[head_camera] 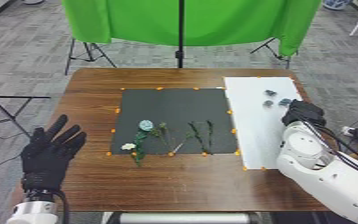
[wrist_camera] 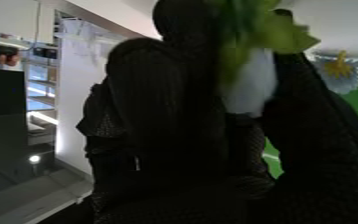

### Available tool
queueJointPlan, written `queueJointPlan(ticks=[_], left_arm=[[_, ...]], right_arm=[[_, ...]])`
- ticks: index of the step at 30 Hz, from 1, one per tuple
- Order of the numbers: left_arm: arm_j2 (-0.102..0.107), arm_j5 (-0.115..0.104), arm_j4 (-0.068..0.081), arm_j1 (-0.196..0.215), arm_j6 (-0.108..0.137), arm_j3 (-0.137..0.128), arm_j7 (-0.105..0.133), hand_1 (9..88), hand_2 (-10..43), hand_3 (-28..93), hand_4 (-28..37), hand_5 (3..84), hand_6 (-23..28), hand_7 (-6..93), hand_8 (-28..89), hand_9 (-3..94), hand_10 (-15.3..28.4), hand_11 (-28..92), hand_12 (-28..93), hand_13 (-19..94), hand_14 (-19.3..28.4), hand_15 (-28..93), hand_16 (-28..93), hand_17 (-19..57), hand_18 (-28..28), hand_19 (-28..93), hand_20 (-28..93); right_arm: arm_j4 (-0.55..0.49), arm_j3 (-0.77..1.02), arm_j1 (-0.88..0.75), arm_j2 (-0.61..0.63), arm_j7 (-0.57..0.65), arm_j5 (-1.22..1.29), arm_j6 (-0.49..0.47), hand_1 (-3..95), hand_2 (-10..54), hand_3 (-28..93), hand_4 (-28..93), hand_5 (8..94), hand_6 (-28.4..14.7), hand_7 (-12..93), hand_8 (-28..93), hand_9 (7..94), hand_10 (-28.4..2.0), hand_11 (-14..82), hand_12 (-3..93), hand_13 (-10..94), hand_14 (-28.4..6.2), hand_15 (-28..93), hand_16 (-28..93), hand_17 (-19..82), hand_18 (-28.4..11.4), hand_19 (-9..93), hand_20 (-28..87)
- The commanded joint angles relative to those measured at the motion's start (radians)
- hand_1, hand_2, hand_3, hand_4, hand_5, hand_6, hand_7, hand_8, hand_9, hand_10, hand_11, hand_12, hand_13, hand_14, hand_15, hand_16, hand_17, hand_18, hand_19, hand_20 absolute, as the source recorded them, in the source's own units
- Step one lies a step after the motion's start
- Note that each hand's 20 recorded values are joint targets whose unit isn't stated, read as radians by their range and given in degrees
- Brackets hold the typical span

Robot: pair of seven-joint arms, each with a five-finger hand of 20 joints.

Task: Arrange flowers

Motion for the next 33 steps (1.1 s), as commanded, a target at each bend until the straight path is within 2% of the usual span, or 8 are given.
queueJointPlan(ticks=[1, 6, 12, 20, 22, 24, 30, 33], left_arm=[[-0.001, -0.002, -0.004, 0.021, 0.005, -0.004, 0.006, 14.9, 13.6, 72, -28.3, 36.5, 8.2, 11.1, -10, 35.2, 21.0, 24, 11, 24, 28.4, 52, -9, -9.4, 28.4, 58, 10], [-0.001, 0.002, -0.008, 0.022, 0.004, -0.01, 0.003, 15.0, 13.5, 72, -28.3, 36.5, 8.2, 11.2, -10, 35.2, 21.0, 24, 11, 24, 28.4, 52, -9, -9.4, 28.4, 58, 10], [0.0, 0.006, -0.008, 0.018, 0.003, -0.01, 0.0, 15.3, 13.4, 72, -28.3, 36.6, 8.3, 11.2, -10, 35.2, 21.0, 24, 11, 24, 28.4, 52, -9, -9.4, 28.4, 58, 10], [-0.007, 0.019, -0.005, -0.001, -0.005, -0.009, -0.024, 15.7, 13.5, 72, -28.3, 36.6, 8.4, 11.1, -10, 35.2, 21.0, 25, 11, 24, 28.4, 52, -9, -9.4, 28.4, 58, 10], [0.009, 0.009, -0.004, -0.003, 0.001, -0.004, -0.017, 15.7, 13.6, 72, -28.3, 36.6, 8.4, 11.1, -10, 35.1, 21.0, 25, 11, 24, 28.4, 52, -9, -9.5, 28.4, 58, 10], [0.004, 0.014, -0.002, -0.01, 0.0, -0.006, -0.028, 15.7, 13.5, 72, -28.3, 36.6, 8.4, 11.0, -10, 35.1, 21.0, 25, 11, 24, 28.4, 53, -9, -9.4, 28.4, 58, 10], [0.028, 0.0, 0.003, -0.028, 0.011, 0.002, -0.022, 15.8, 13.6, 72, -28.3, 36.6, 8.4, 11.0, -10, 35.2, 21.1, 24, 11, 24, 28.4, 53, -9, -9.5, 28.4, 58, 10], [0.028, 0.005, 0.005, -0.035, 0.005, 0.004, -0.032, 15.8, 13.5, 72, -28.3, 36.6, 8.4, 11.0, -10, 35.2, 21.1, 25, 11, 24, 28.4, 53, -9, -9.5, 28.3, 58, 10]], right_arm=[[-0.091, 0.024, -0.03, 0.013, -0.03, -0.063, 0.109, 64.0, -9.5, 64, -28, 87.4, 0.9, 17, 3, 93.7, -6.5, 13.4, 32.9, 84, -1.4, 58, 26, 39, -18.3, 88, 38], [-0.184, 0.003, 0.014, -0.04, -0.08, -0.098, 0.175, 63.4, -9.5, 66, -28, 88.1, 0.5, 17, 2, 93.7, -6.7, 14.2, 32.8, 85, -1.1, 57, 27, 39, -18.5, 88, 38], [-0.218, -0.128, 0.137, -0.203, -0.171, -0.066, 0.231, 63.1, -9.5, 67, -28, 88.3, 0.4, 17, 3, 93.7, -6.5, 14.8, 32.7, 85, -1.2, 58, 27, 39, -18.8, 89, 38], [-0.117, -0.312, 0.253, -0.43, -0.279, -0.048, 0.226, 62.4, -9.5, 68, -28, 88.1, 0.4, 17, 3, 93.7, -6.5, 14.6, 33.1, 85, -1.6, 59, 27, 38, -18.9, 89, 38], [-0.084, -0.345, 0.265, -0.465, -0.29, -0.037, 0.229, 62.2, -9.5, 68, -28, 87.9, 0.5, 17, 3, 93.7, -6.5, 14.5, 33.2, 84, -1.6, 59, 27, 38, -18.8, 89, 38], [-0.05, -0.338, 0.245, -0.505, -0.312, -0.051, 0.201, 62.0, -9.5, 68, -28, 87.7, 0.6, 17, 3, 93.7, -6.5, 14.4, 33.4, 84, -1.8, 59, 27, 38, -18.9, 89, 38], [0.004, -0.37, 0.232, -0.547, -0.329, -0.052, 0.149, 61.5, -9.5, 69, -28, 87.3, 0.6, 17, 3, 93.7, -6.6, 14.1, 33.7, 83, -1.8, 60, 27, 37, -19.0, 89, 39], [0.014, -0.381, 0.22, -0.547, -0.329, -0.077, 0.117, 61.0, -9.5, 70, -28, 87.2, 0.7, 18, 3, 93.6, -6.7, 14.0, 33.7, 83, -2.2, 61, 27, 37, -19.5, 89, 39]])
